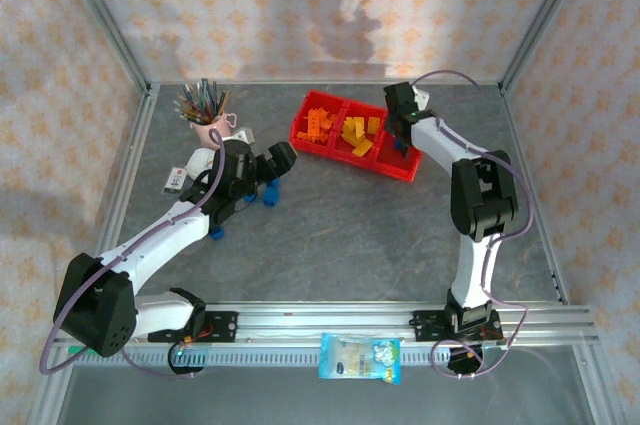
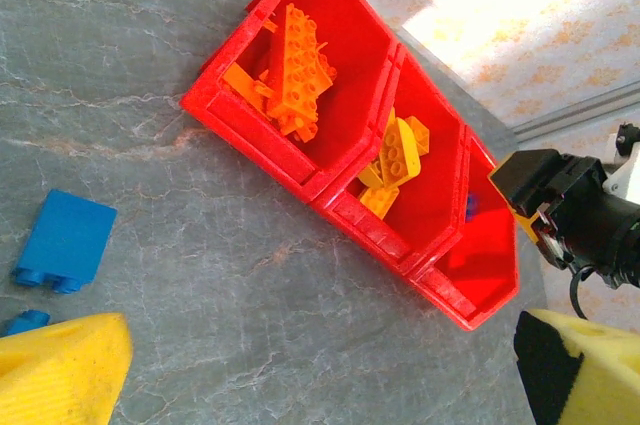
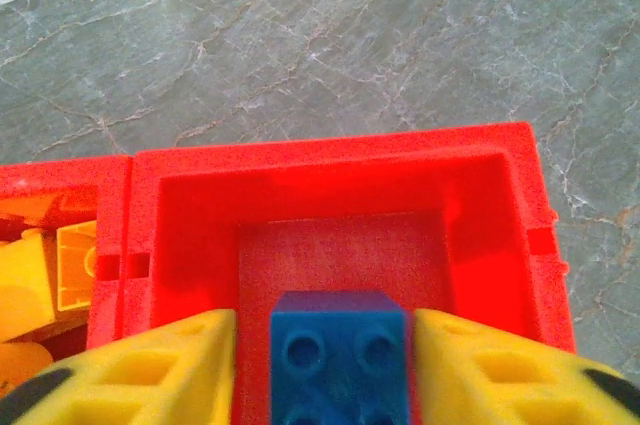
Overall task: Sort the legos into containers by color
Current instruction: Place the lego in the container, then pick up the lego from the center of the table.
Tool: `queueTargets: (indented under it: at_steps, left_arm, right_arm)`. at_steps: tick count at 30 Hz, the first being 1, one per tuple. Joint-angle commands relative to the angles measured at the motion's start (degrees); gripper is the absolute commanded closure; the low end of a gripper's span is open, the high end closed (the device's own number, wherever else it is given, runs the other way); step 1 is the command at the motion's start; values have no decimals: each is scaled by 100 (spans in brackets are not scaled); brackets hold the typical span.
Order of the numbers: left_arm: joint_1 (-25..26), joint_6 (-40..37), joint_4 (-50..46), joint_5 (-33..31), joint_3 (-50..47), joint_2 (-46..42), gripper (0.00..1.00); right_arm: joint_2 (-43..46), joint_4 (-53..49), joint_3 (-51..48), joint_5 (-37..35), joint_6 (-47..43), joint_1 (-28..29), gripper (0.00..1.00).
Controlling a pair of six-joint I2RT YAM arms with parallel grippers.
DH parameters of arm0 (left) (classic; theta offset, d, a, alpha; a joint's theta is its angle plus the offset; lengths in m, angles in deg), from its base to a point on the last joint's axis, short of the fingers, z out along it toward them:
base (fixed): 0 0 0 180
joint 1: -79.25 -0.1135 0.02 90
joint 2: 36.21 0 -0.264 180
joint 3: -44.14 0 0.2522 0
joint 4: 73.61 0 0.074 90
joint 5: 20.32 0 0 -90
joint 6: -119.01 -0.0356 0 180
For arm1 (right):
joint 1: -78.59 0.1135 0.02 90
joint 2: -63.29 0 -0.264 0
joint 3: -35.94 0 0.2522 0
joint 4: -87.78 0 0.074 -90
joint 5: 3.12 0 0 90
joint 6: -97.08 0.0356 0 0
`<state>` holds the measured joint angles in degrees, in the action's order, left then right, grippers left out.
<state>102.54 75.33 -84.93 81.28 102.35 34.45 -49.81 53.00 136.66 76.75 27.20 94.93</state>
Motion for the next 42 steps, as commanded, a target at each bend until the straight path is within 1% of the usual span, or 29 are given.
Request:
queueTargets:
  at_steps: [1,6,10,12,15,18,21,27,32,37,42]
  left_arm:
    - [62,-167,128,-54,186,-17,1]
    - [53,-185,10,-229,180,-121,1]
    - [27,-168,-192,-323,146,-311,1]
    - [18,-177,-304,-396,73,-468,1]
    - [-15,-130,-472,-557,-124,-776,1]
    - [-68,-46,-665,-665,-334,-1145,1]
    - [-130,30,-953,-808,-537,-1544,1]
    - [-245,104,-1635,-1108,-787,-2311,1]
    - [-307,209,-1981,-1258,-926,-2810,1]
    - [-325,275,-2292,-1492,-1003,-3130,1]
    - [-360,373,-2514,-1785,-1126,-3422,1]
  right_arm:
    - [185,-70,127,-135,-53,-3,43]
    - [479,-135,-79,-12,-107,150,37]
    - [787,-241,-257,-68,-110,518,33]
    - [921,-269,-332,36,-25,697,32]
    - [1046,-379,-353,182,90,1091,30]
    - [1097,-447,-398,10,183,1625,28]
    - [1042,-441,-433,193,387,2040,27]
    - [691,-280,-307,398,776,2883,25]
    - [95,-204,38,576,960,3425,21]
    - [-451,-139,439,630,1039,3731,19]
    - [-1009,-208,931,708,1059,3850,17]
